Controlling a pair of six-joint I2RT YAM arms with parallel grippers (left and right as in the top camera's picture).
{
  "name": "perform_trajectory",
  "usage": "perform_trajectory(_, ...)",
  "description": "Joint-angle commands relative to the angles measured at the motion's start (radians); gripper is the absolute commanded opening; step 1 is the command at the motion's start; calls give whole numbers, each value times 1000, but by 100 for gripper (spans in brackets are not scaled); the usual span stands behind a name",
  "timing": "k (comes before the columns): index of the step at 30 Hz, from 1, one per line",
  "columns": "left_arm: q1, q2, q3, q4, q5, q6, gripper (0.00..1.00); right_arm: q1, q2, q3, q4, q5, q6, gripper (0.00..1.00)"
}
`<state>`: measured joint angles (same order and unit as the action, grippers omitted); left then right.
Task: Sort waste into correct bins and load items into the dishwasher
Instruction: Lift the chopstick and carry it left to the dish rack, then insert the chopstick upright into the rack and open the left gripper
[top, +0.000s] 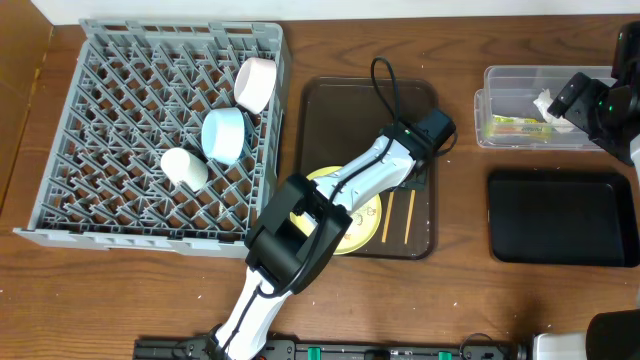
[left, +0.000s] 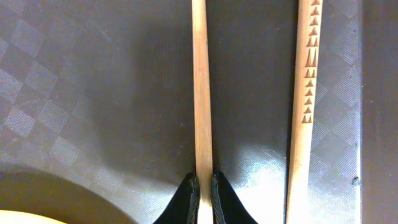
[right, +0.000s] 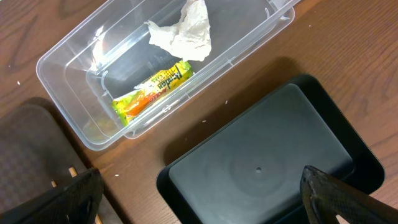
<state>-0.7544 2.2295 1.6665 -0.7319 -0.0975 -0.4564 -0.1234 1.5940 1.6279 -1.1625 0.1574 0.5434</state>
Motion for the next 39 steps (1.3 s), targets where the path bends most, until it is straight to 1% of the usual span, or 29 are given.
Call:
perform_trajectory(1, 2, 21, -33, -11, -11, 18, 8, -12, -9, 6, -1, 10, -10, 99)
perform_trajectory(5, 3, -3, -32, -11, -7, 7, 7, -12, -9, 6, -1, 11, -10, 99)
perform_trajectory(14, 14, -240, -32, -11, 8, 8, 8, -12, -9, 6, -1, 10, -10, 99)
perform_trajectory(17, 24, -293, -32, -11, 8, 8, 7, -12, -9, 6, -1, 10, -10, 99)
perform_trajectory(23, 65, -345, -32, -21, 7, 31, 7, -12, -9, 6, -1, 10, -10, 99)
perform_trajectory(27, 158, -371, -32, -34, 7, 71, 7, -12, -9, 6, -1, 10, -10, 99)
perform_trajectory(31, 301, -400, -32, -50, 7, 139, 7, -12, -9, 6, -1, 10, -9, 99)
perform_trajectory(36, 539, -453, -32, -36, 8, 146, 7, -12, -9, 6, -1, 10, -10, 99)
perform_trajectory(37, 619, -463, -32, -14, 8, 148, 8, -12, -9, 6, -1, 11, -10, 99)
perform_trajectory(39, 693, -466, -32, 18, 8, 163, 8, -12, -9, 6, -1, 11, -10, 99)
